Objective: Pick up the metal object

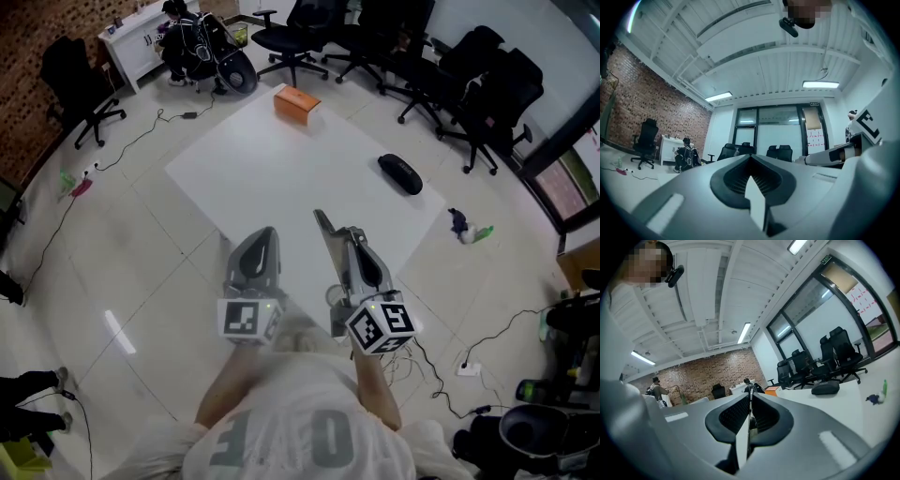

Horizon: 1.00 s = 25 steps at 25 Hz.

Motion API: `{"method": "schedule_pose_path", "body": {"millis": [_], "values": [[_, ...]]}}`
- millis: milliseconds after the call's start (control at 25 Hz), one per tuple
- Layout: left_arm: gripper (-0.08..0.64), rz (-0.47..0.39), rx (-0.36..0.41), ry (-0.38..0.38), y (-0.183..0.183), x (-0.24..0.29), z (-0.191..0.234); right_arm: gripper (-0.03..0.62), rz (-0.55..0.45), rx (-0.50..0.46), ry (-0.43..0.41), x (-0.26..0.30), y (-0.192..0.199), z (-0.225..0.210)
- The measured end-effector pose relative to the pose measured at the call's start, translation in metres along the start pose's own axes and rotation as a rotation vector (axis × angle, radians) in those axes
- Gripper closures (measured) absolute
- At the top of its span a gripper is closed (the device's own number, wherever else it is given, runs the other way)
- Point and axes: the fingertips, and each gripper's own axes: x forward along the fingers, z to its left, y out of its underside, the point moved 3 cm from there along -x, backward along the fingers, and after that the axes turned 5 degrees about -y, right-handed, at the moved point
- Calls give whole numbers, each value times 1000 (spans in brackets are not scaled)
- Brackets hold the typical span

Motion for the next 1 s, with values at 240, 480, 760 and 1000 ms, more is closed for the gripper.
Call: {"method": "schedule_pose_path", "body": {"millis": [240, 480, 760, 1000], "values": [[558, 12, 5, 4, 2, -4, 0, 561, 24, 7, -5, -2, 8, 6], [558, 42, 39, 28, 10, -7, -4, 561, 39, 3, 0, -7, 12, 14], [558, 50, 42, 73, 17, -16, -12, 561, 55, -14, 44, -22, 18, 20], [558, 81, -8, 71, 29, -14, -8, 561, 92, -71, 55, -33, 18, 32]]}}
